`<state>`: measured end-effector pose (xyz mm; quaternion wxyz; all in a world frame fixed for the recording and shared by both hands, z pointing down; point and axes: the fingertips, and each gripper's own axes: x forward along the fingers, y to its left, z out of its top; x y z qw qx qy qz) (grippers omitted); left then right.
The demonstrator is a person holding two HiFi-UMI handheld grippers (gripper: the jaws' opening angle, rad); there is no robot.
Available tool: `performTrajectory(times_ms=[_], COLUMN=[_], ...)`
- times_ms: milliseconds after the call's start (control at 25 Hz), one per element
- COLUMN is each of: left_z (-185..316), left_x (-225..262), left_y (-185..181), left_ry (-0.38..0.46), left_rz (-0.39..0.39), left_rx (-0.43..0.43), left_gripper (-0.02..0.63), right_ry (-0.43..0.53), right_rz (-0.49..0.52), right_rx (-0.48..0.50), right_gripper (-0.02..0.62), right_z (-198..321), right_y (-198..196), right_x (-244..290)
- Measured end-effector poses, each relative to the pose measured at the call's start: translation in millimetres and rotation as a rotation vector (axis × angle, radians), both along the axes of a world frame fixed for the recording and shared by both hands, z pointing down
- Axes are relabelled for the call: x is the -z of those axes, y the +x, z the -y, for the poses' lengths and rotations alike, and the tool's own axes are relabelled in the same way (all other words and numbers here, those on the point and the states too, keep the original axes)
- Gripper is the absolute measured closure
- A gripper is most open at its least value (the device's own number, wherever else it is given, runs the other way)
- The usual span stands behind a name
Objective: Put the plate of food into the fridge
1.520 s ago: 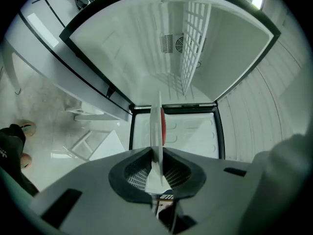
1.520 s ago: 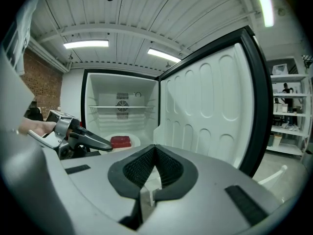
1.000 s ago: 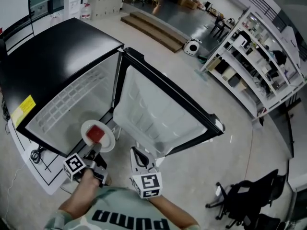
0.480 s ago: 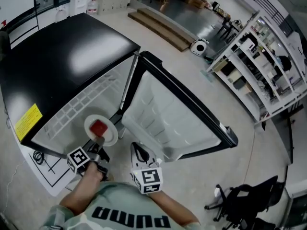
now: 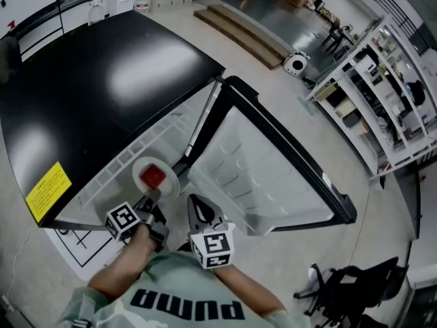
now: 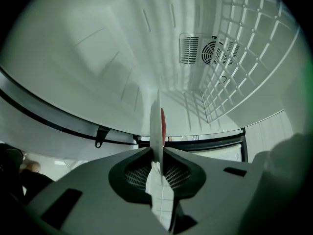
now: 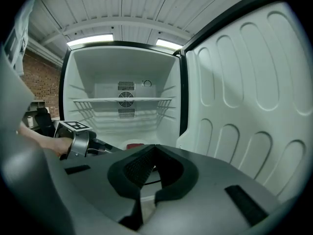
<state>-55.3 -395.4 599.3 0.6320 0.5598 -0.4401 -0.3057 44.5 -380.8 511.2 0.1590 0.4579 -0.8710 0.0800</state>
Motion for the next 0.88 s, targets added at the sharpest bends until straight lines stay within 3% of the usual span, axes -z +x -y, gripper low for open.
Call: performTrajectory(times_ms=[320,560,880], left_z=[32.5,53.8,68.6], left_x=[-9.5,-23.1,-42.0], left_y=[-14.4,-29.4,-35.1], left_ry=[0.006,-0.033,-0.074], left_rz=[-0.006,0.015,0.027], left_rx=[0.109,0.195,0.234], left_gripper=[0.558,0.558,0.558], right_ry=[-0.024,-0.042,-0.052], right_rz=[-0.004,-0.007,-0.007], right_rx=[0.041,0.097,0.15], right_gripper=[0.591,0.591,0.591], right_z=[21.9,36.2,49.4], right_y=[3.0,-0.4,-9.1], right_x=[-16.5,-20.7,-21.8])
